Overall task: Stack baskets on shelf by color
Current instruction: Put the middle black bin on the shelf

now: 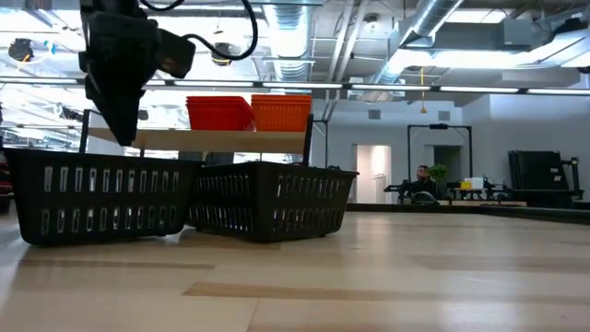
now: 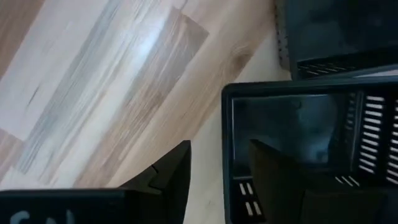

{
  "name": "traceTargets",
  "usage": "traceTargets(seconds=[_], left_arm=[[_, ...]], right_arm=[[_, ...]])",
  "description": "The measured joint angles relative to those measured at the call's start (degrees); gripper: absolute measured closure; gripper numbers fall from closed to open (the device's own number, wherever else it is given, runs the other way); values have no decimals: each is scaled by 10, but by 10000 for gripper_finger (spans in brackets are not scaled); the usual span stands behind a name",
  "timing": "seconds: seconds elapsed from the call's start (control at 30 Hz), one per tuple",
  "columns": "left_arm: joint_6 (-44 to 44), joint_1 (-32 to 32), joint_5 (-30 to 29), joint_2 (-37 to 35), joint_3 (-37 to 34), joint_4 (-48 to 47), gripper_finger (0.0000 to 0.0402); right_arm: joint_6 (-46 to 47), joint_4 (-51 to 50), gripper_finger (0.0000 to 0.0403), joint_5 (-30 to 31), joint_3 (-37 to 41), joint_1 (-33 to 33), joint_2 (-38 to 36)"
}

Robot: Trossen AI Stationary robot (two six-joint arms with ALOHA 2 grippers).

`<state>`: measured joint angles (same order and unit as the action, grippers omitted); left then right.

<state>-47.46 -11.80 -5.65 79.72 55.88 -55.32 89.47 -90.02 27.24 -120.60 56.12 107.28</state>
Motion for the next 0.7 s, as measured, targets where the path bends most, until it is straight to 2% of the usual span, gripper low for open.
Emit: traceTargets(seconds=[0.13,0.33,0.53,0.7], left_arm=[[-20,0,-1,0,-20,4,253],[-38,-2,46,0,-73,93,253],[-37,-3,51,0,-99,116,255],[-34,-3,54,0,-111,117,296]], right_arm=[[-1,0,333,0,0,0,0],[-1,0,333,0,0,0,0],[-9,0,333,-1,0,0,0],[-9,0,333,-1,0,0,0]])
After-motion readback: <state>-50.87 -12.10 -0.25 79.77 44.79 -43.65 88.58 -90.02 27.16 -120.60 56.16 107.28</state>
